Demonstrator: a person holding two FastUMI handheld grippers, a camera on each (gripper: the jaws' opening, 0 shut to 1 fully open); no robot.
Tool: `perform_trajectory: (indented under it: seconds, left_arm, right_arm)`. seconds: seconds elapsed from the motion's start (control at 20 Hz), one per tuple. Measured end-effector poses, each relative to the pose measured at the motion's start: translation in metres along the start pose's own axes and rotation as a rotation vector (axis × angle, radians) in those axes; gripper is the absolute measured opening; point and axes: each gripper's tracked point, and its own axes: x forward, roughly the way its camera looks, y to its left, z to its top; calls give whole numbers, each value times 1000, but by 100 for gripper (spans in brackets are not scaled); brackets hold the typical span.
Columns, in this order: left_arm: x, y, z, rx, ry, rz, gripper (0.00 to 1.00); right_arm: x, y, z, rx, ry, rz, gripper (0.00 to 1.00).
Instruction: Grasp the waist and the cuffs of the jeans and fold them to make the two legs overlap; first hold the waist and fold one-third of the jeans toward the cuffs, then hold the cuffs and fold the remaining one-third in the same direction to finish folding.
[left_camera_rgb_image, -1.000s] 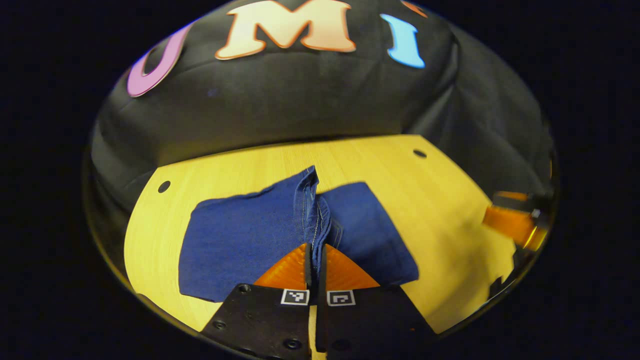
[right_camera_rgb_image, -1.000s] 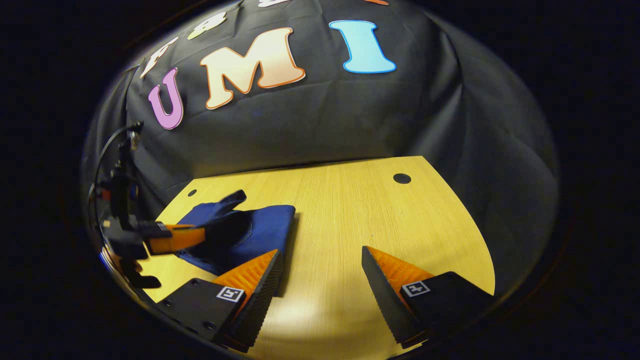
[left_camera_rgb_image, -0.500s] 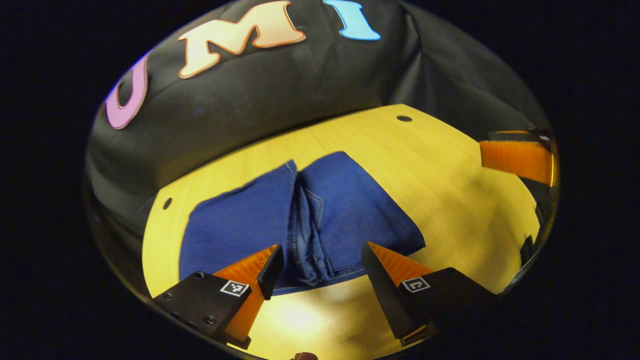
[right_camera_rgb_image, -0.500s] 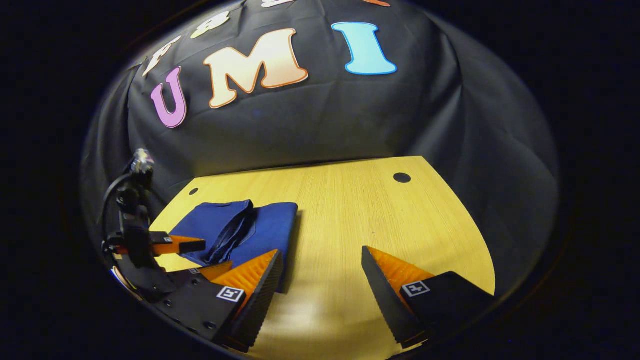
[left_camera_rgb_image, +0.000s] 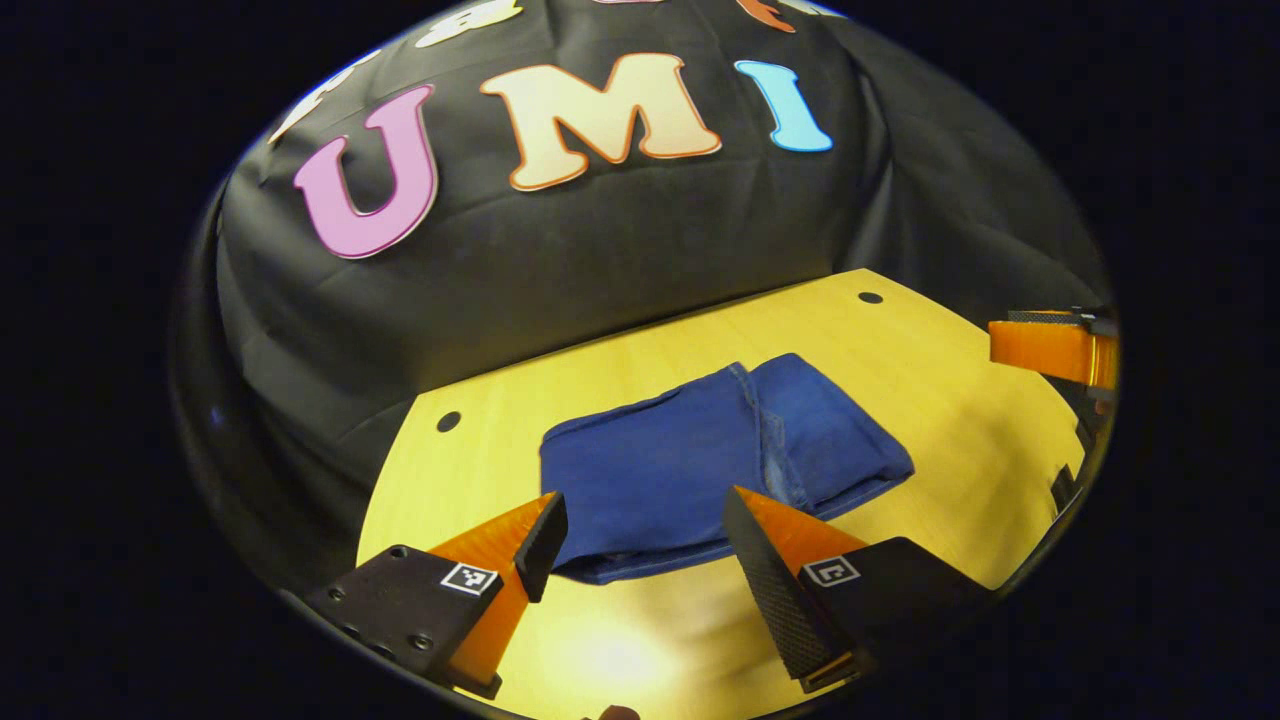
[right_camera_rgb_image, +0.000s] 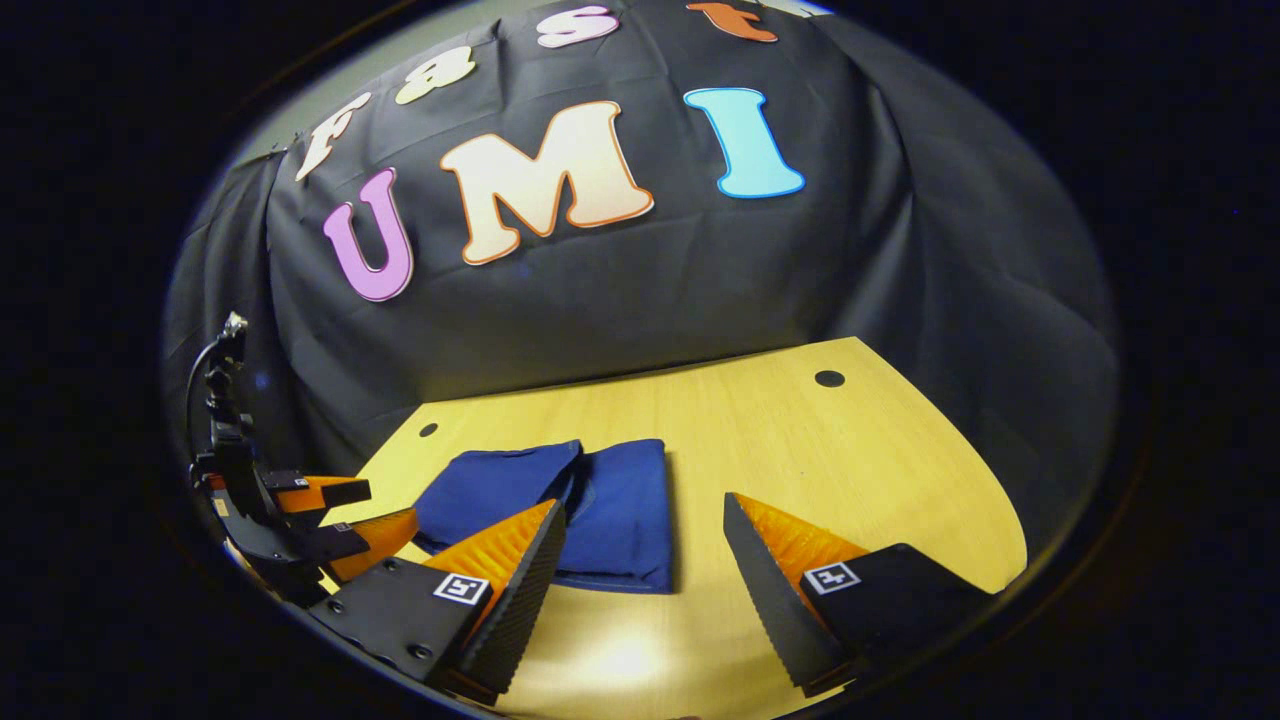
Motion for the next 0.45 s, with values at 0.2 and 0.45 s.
perform_trajectory:
  seconds: [0.2,0.45]
  left_arm:
    - [-15,27,-26,-50,25,18,95]
    - [-27,41,-38,-88,31,12,95]
  right_arm:
    - [-13,19,-1,-21,-30,-9,98]
    - [-22,34,-5,-46,-33,-16,98]
